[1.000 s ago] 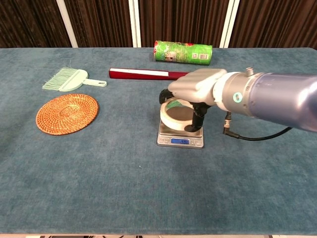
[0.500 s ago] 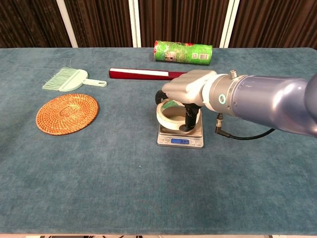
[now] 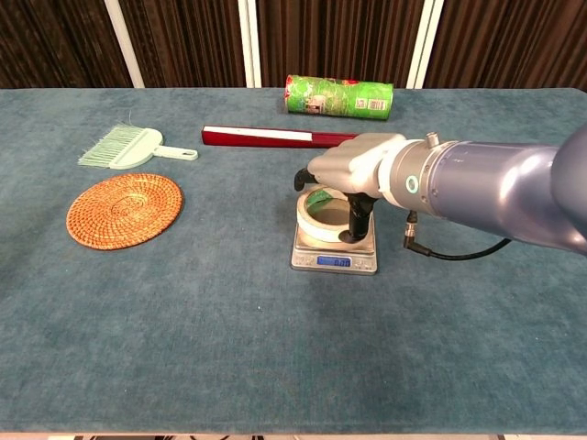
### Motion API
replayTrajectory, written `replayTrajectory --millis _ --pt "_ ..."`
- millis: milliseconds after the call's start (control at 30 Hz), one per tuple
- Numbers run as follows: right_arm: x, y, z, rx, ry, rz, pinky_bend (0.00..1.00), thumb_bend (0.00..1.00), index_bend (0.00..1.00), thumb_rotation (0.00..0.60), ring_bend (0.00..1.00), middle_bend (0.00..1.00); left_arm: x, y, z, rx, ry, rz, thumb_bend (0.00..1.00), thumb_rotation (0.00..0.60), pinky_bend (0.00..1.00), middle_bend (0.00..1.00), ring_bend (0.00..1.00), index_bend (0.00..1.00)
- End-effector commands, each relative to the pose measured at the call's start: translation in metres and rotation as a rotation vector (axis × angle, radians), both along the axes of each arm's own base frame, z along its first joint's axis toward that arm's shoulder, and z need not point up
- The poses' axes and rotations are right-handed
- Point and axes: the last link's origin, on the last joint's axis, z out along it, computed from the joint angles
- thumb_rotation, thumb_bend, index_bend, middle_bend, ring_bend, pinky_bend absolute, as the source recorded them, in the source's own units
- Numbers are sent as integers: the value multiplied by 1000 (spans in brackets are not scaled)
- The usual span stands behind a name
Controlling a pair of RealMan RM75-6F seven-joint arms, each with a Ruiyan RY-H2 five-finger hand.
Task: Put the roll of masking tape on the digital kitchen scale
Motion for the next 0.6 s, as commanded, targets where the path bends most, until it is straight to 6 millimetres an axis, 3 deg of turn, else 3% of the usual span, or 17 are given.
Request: replayTrajectory --millis 33,233,367,433,500,600 --pt "0 0 0 9 3 0 862 418 108 600 99 91 0 0 0 1 1 1 0 600 0 0 0 0" --pt "2 1 4 5 -8 13 892 418 97 600 82 75 0 0 0 2 1 0 0 600 0 0 0 0" --pt "4 -1 20 -36 -41 14 875 418 85 600 66 65 0 0 0 2 4 1 0 600 0 0 0 0" --pt "1 -2 36 -64 -61 3 451 418 75 600 52 59 0 0 0 2 4 1 0 600 0 0 0 0" --pt "-4 0 55 -97 -75 0 118 418 71 600 45 57 0 0 0 3 5 1 0 600 0 0 0 0" --pt "-20 8 90 -159 -96 -3 81 418 71 600 40 57 0 0 0 6 10 1 0 600 0 0 0 0"
